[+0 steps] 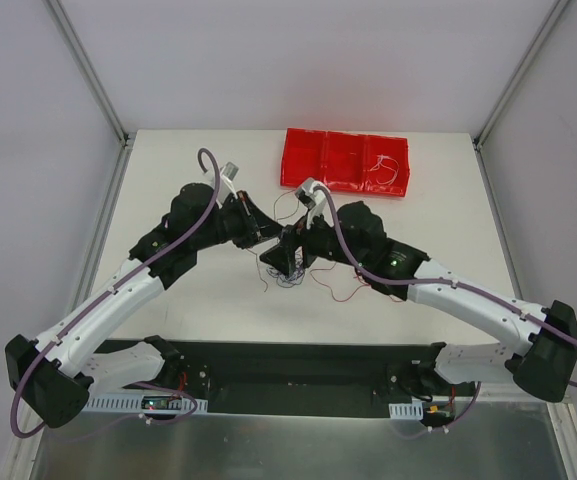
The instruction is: Untangle the cables
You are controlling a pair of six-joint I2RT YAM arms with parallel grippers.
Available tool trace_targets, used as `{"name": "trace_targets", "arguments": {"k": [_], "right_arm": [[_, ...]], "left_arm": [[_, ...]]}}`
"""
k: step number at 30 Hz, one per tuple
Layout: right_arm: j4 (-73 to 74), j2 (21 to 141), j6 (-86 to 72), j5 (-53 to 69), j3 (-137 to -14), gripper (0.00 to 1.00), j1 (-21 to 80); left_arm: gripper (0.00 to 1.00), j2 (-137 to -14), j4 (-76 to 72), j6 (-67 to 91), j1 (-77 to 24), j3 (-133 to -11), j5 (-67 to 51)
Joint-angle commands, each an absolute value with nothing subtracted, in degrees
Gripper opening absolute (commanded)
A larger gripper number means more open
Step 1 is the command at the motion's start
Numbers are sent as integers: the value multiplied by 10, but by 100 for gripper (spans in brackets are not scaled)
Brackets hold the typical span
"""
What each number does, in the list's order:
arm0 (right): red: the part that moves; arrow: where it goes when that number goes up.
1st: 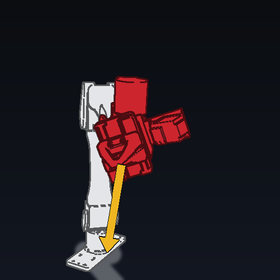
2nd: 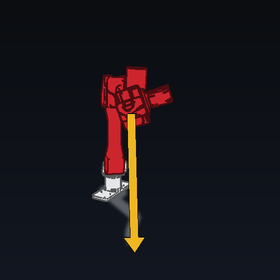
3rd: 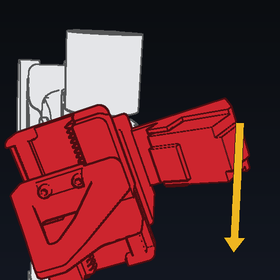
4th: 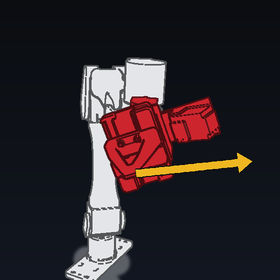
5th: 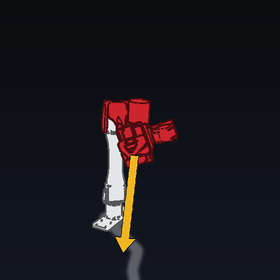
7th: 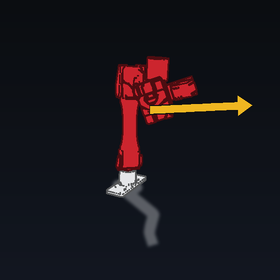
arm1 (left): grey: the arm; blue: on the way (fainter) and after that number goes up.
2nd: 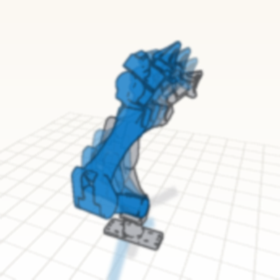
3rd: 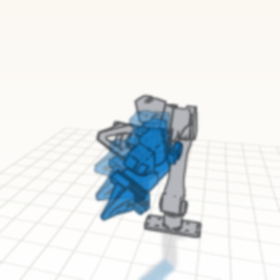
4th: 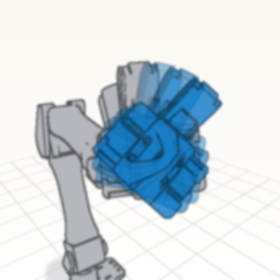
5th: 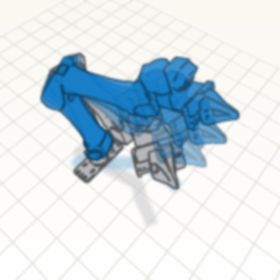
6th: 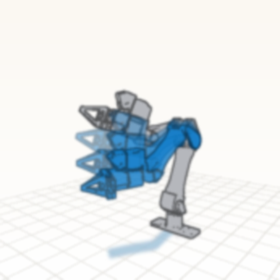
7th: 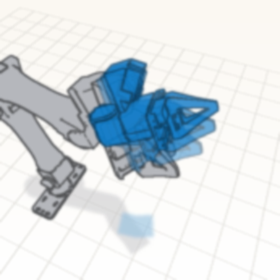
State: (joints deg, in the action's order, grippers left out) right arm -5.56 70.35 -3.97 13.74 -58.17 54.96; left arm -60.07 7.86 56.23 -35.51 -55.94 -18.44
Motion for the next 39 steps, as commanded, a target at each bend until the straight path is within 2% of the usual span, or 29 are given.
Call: {"name": "trace_targets", "arguments": {"k": [1,5,8,11,15,21,28,35,39], "right_arm": [[-50,697,-26,73,-639,78,605],[-34,707,-21,6,-653,77,637],[-40,706,-21,13,-655,77,645],[-41,679,-23,-31,-630,80,642],[-46,657,-47,36,-596,89,609],[-90,651,-55,141,-562,92,579],[-104,686,-58,127,-597,94,588],[-83,706,-53,51,-625,90,625],[-53,722,-61,-46,-649,81,648]], "left_arm": [[0,-600,92,569,-354,-574,-141],[0,-599,103,581,-354,-577,-118],[0,-602,105,584,-354,-582,-118],[0,-598,105,571,-353,-583,-120],[0,-582,104,551,-353,-577,-111],[0,-562,90,535,-353,-563,-118],[0,-574,90,549,-353,-570,-122],[0,-582,98,572,-353,-570,-102],[0,-588,111,588,-353,-576,-90]]}}
